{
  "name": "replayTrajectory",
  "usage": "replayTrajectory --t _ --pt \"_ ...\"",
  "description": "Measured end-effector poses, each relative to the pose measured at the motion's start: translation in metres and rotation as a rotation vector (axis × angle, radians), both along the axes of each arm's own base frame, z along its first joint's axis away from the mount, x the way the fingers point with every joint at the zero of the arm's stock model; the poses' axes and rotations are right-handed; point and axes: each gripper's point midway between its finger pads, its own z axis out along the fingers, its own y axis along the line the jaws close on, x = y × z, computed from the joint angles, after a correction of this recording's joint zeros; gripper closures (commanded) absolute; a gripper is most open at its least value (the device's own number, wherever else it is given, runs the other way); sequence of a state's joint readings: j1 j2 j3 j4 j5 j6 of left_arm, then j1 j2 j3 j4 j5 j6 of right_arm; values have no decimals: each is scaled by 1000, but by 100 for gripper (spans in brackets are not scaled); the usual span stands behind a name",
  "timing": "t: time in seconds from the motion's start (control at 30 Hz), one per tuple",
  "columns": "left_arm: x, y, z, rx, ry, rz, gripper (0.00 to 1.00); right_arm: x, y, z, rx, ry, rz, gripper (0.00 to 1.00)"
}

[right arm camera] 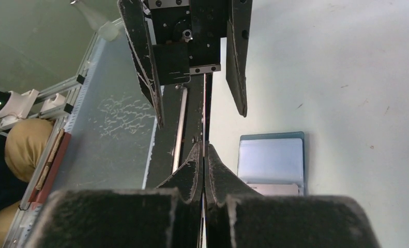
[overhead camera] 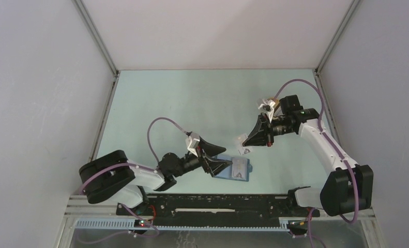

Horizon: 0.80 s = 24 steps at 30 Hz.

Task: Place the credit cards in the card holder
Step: Pick up the credit card from the storage box.

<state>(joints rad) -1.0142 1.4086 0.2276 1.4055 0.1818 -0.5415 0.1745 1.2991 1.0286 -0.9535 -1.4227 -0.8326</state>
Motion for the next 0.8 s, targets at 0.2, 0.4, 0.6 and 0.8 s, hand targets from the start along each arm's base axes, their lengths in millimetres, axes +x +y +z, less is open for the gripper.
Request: replayTrajectory --t 0.2,0.4,0.6,0.8 --pt "6 -11 13 -43 -10 7 29 -5 10 -2 -4 44 38 100" --pt "12 -25 13 -52 14 0 48 -10 19 -6 -14 71 75 100" --pt "10 -33 11 -52 30 -34 100 -7 22 -10 -33 70 75 95" --pt "9 -34 10 -48 28 -57 100 -5 22 -14 -59 88 63 43"
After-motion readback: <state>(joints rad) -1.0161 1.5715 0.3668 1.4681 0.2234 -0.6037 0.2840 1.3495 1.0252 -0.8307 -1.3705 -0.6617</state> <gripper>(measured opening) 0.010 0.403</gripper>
